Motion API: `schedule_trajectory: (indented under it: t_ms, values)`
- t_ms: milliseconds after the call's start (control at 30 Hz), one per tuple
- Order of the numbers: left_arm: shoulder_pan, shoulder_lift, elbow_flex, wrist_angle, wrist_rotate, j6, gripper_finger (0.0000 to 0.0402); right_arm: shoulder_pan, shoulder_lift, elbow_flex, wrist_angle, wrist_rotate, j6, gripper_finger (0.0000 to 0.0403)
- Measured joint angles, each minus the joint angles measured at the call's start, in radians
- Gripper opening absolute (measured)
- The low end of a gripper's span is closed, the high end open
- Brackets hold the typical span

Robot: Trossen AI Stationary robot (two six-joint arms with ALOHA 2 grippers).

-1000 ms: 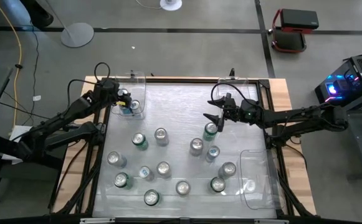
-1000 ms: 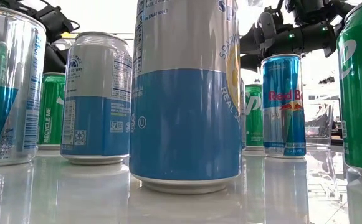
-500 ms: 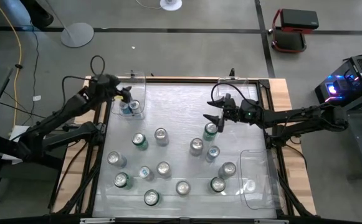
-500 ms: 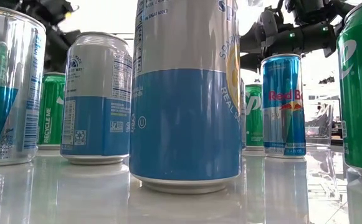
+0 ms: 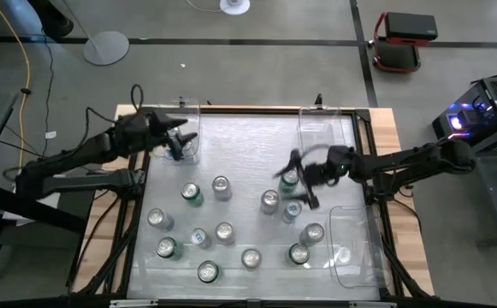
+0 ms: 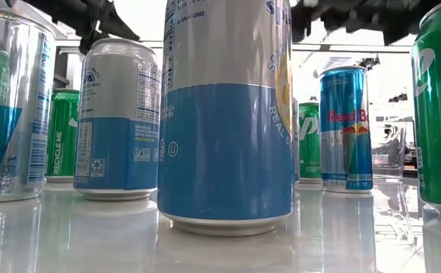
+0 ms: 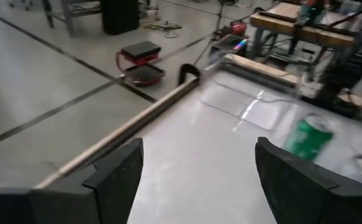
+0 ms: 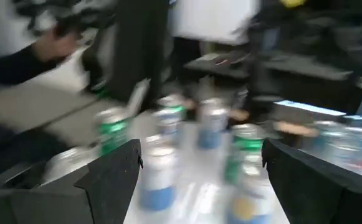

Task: Sort soda cans
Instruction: Put the blue soda can into the top left transparent bin

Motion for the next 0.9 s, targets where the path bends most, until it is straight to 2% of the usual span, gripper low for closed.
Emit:
schedule_trajectory:
  t_ms: [67, 233, 333, 467, 633, 767, 900]
  values:
    - [-0.098, 0.014, 0.0, -0.001, -0.089, -0.026, 0.0282, 0.051, 0.0, 0.09, -0.203, 0.029, -0.025, 0.0325]
    - [-0.292, 0.082, -0.001, 0.023, -0.32, -0.065, 0.0282, 0.186, -0.007, 0.364, -0.866, 0.311, 0.067, 0.0325]
    - [-0.376, 0.134, -0.001, 0.084, -0.418, -0.077, 0.0282, 0.244, -0.005, 0.433, -1.069, 0.37, 0.187, 0.0325]
    - [-0.453, 0.201, -0.001, 0.181, -0.49, -0.066, 0.0282, 0.297, -0.014, 0.375, -1.029, 0.379, 0.319, 0.0325]
    - [-0.502, 0.269, -0.001, 0.251, -0.552, -0.045, 0.0282, 0.326, -0.011, 0.246, -0.937, 0.523, 0.414, 0.0325]
    - [-0.519, 0.309, -0.001, 0.271, -0.562, -0.073, 0.0282, 0.326, -0.011, 0.172, -0.86, 0.584, 0.453, 0.0325]
    - [-0.533, 0.333, -0.001, 0.282, -0.568, -0.078, 0.0282, 0.323, -0.011, 0.1, -0.742, 0.525, 0.474, 0.0325]
